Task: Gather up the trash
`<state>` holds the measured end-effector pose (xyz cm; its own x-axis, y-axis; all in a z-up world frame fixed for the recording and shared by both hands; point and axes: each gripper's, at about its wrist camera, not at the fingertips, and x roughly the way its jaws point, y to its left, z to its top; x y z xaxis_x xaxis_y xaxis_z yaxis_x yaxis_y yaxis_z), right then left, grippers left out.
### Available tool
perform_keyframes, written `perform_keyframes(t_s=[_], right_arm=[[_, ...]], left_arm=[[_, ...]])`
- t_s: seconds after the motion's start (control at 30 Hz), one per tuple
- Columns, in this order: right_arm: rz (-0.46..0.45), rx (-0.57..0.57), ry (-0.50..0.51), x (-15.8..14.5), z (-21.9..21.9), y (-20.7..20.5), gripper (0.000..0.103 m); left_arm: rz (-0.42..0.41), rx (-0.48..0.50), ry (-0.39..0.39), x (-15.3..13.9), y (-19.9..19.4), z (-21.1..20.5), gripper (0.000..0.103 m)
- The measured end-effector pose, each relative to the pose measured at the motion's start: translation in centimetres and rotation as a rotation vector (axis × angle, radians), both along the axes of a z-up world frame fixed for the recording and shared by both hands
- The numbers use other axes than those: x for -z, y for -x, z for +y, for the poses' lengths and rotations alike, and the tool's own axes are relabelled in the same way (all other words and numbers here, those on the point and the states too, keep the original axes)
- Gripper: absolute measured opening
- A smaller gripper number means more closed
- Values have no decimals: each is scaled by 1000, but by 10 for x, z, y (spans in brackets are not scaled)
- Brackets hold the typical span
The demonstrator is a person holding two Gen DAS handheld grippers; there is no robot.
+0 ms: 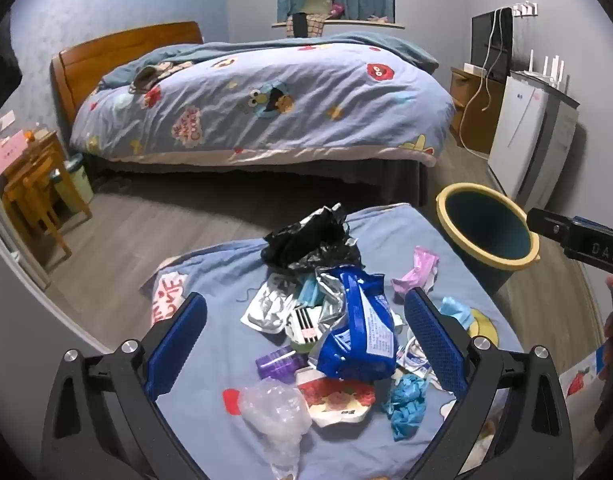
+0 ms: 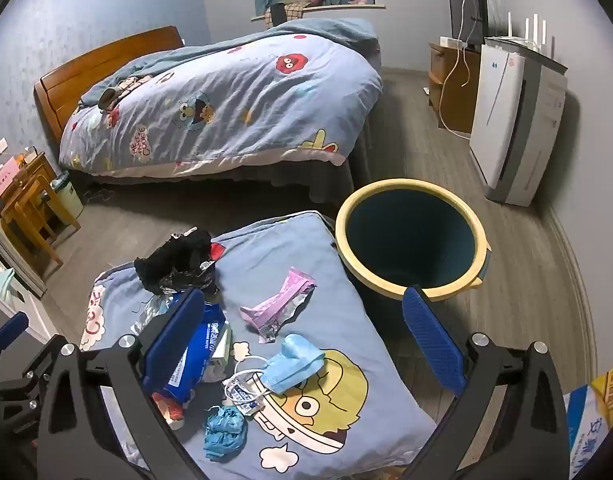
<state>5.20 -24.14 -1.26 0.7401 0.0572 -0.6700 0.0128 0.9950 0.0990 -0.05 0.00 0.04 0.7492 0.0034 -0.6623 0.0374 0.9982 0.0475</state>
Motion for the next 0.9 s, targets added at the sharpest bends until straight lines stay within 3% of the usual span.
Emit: perform_keyframes(t_s=[0.9], right_arm=[[9, 7, 3, 2, 1, -2, 97]], left_arm=[[5, 3, 16, 0, -1, 2, 98]])
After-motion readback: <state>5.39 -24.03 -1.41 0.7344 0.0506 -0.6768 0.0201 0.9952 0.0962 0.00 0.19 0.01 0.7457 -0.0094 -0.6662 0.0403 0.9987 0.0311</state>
